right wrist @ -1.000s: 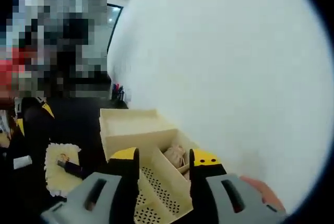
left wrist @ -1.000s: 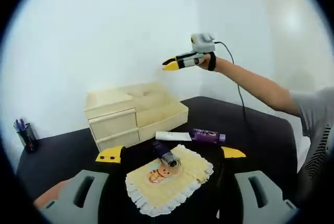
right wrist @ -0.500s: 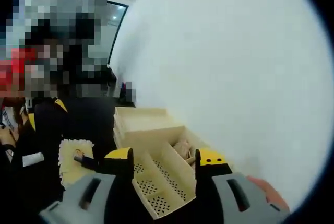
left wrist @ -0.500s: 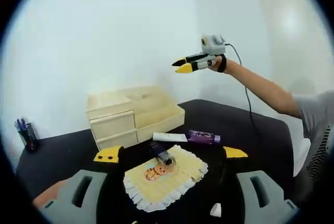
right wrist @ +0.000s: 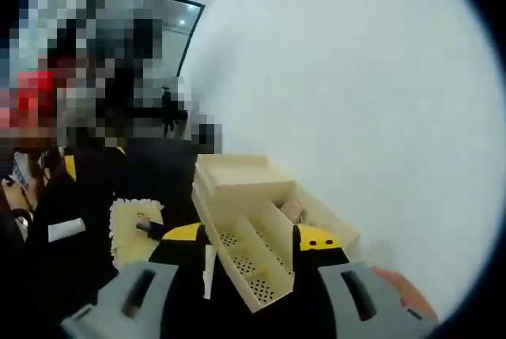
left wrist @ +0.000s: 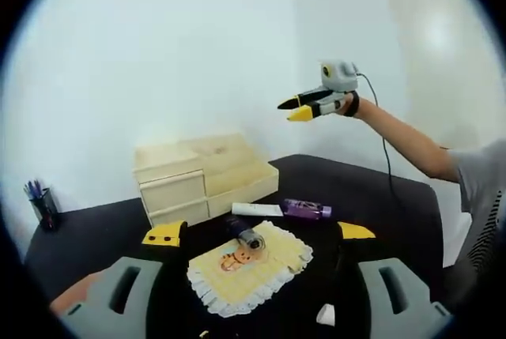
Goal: Open the drawer, pick up the cosmetic bottles from the table one by one, place them into the drawer, release the gripper, close the drawer, and move the gripper away
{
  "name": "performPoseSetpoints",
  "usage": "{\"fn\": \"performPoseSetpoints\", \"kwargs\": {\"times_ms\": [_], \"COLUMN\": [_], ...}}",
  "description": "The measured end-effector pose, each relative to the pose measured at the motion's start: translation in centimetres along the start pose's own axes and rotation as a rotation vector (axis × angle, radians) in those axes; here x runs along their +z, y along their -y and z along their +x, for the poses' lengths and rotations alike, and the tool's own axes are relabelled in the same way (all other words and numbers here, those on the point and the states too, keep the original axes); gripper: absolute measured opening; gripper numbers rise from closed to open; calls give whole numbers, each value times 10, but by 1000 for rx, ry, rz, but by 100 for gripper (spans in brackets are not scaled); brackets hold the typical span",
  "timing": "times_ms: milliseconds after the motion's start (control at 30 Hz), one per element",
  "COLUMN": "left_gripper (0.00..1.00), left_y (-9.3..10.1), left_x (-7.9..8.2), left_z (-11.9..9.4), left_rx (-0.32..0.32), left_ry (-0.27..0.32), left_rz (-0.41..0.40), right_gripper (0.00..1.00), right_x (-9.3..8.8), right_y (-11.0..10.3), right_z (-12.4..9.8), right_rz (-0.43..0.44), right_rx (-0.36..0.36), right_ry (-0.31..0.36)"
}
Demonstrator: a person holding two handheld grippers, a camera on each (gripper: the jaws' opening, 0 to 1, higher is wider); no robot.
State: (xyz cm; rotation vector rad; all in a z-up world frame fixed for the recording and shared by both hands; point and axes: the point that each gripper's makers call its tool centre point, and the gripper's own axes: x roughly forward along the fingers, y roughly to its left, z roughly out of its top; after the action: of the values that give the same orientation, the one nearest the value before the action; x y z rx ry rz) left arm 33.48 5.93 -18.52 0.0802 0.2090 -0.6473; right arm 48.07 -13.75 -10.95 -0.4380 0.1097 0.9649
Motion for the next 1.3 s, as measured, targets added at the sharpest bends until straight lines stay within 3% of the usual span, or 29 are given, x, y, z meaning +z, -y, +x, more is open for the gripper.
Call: {"fn": "performPoseSetpoints", "kwargs": {"times_ms": [433,700,1033,1300], "left_gripper": [69,69,69,69], "left_y": [-10,-11,-17,-23], "left_x": [4,1,-7,-18], "left_z": [6,8,4,6], "left_rx": [-27,-42,-47,-45], "left_ry": [35,40,42,37], "left_rz": [-18,-22,-35,-47], "right_gripper": [34,34,35,34], "right_x": [-24,-27,-44,-66], "right_y": [-43,-63,-88,-99], "right_z": [-28,-39,-29,-21], "right_rz": [-68,-84,-56,-39], "right_rx": [6,24,86,69], "right_ry": [-41,-41,-59,-75]}}
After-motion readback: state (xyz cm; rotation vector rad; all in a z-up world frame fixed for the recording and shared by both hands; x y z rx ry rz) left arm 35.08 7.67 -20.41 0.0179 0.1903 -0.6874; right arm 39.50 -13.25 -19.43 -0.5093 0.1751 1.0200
